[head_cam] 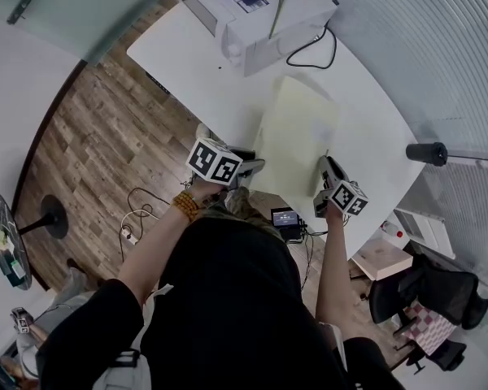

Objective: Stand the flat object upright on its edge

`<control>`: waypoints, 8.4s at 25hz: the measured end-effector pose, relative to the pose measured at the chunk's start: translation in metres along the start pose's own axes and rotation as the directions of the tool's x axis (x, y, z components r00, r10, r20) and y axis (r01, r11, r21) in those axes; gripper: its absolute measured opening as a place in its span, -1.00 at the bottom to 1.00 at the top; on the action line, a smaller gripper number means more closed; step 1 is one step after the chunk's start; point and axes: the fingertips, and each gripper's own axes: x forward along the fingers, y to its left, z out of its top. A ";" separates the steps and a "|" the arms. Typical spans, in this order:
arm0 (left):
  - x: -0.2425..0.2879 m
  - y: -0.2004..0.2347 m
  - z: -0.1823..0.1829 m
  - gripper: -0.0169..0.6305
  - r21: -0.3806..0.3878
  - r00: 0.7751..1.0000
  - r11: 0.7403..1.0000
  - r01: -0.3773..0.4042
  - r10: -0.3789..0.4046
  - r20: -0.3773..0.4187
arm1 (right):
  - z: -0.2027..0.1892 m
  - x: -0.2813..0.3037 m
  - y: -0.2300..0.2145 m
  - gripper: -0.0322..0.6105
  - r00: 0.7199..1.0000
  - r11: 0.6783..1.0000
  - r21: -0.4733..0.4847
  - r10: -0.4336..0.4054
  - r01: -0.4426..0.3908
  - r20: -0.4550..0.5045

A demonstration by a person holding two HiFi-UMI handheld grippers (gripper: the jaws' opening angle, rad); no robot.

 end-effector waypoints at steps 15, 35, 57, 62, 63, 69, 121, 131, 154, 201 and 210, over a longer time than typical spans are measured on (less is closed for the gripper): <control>-0.004 -0.018 0.020 -0.57 0.118 1.000 0.993 -0.016 0.015 0.012 | 0.005 -0.011 0.001 -0.58 0.997 1.000 0.002 0.029 -0.030 0.069; 0.001 -0.025 0.041 -0.57 0.307 0.998 0.950 -0.061 0.048 0.051 | 0.031 -0.015 -0.004 -0.58 0.994 0.999 -0.031 0.007 -0.003 0.109; 0.013 -0.028 0.037 -0.57 0.410 0.997 0.910 -0.065 0.044 0.060 | 0.154 -0.026 0.065 -0.34 0.982 0.743 -0.657 0.186 -0.124 0.025; 0.014 -0.029 0.037 -0.57 0.423 0.996 0.903 -0.070 0.042 0.075 | 0.204 -0.015 0.119 -0.27 0.941 0.369 -0.871 0.219 -0.325 -0.258; 0.014 -0.029 0.037 -0.57 0.427 0.996 0.901 -0.073 0.043 0.079 | 0.208 -0.009 0.126 -0.26 0.927 0.322 -0.874 0.212 -0.365 -0.309; 0.017 -0.036 0.037 -0.56 0.460 0.996 0.885 -0.069 0.031 0.088 | 0.209 0.036 0.129 -0.24 0.832 0.286 -0.783 0.122 -0.552 -0.542; 0.080 -0.007 -0.011 -0.59 0.468 0.997 0.882 -0.061 0.073 -0.009 | 0.144 -0.018 0.219 -0.64 0.881 -0.123 -0.873 -0.095 -0.472 -0.463; 0.079 -0.006 -0.011 -0.58 0.506 0.996 0.859 -0.076 0.089 -0.002 | 0.138 -0.034 0.226 -0.64 0.889 -0.168 -0.873 -0.106 -0.458 -0.446; 0.086 -0.012 -0.025 -0.55 0.560 0.993 0.825 -0.078 0.114 -0.030 | 0.113 -0.082 0.240 -0.71 0.938 -0.169 -0.923 -0.067 -0.346 -0.339; 0.009 -0.106 0.180 -0.55 0.569 0.909 0.813 0.126 -0.325 0.263 | 0.157 -0.202 0.115 -0.51 0.841 0.757 -0.460 -0.211 0.463 0.499; 0.031 -0.130 0.157 -0.71 0.624 0.923 0.747 0.230 -0.371 0.105 | 0.139 -0.166 0.124 -0.54 0.919 0.751 -0.558 -0.165 0.353 0.358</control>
